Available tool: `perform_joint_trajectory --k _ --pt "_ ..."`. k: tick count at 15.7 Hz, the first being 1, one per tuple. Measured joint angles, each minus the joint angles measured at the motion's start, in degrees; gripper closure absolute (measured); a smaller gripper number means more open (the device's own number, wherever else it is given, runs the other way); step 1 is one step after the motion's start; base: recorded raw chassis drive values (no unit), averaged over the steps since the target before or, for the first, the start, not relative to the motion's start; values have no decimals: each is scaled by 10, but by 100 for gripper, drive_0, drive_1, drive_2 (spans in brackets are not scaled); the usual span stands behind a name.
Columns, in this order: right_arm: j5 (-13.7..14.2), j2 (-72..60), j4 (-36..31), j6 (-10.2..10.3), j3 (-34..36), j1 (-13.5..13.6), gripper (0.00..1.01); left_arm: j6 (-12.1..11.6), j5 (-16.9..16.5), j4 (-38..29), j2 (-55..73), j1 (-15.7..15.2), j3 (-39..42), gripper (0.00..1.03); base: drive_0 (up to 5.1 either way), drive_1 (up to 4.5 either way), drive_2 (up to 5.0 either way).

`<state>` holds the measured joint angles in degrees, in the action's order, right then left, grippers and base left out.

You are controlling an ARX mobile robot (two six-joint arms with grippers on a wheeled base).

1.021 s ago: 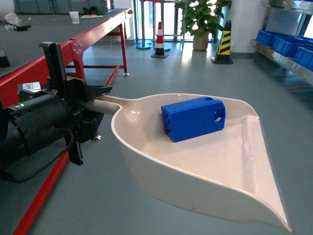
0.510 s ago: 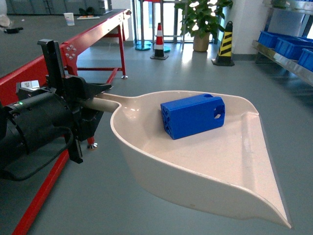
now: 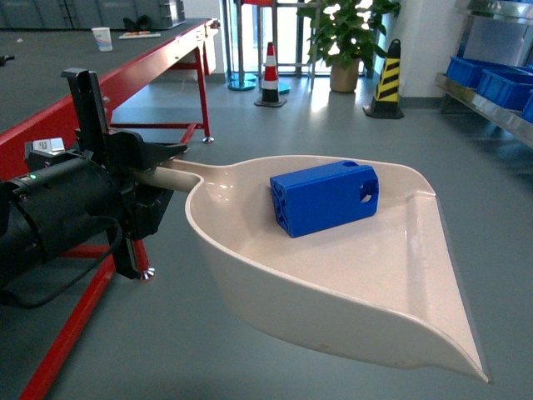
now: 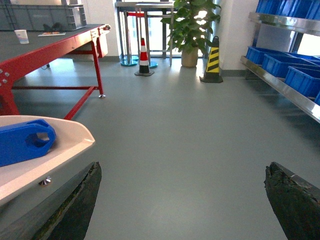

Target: Place part in tray to right shelf

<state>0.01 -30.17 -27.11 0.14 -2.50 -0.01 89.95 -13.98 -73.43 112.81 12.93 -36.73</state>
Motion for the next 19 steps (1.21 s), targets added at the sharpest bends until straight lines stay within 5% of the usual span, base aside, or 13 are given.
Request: perform_joint_trajectory --k 19 --pt "0 3 -1 0 0 0 3 0 0 0 0 0 0 89 5 432 -422"
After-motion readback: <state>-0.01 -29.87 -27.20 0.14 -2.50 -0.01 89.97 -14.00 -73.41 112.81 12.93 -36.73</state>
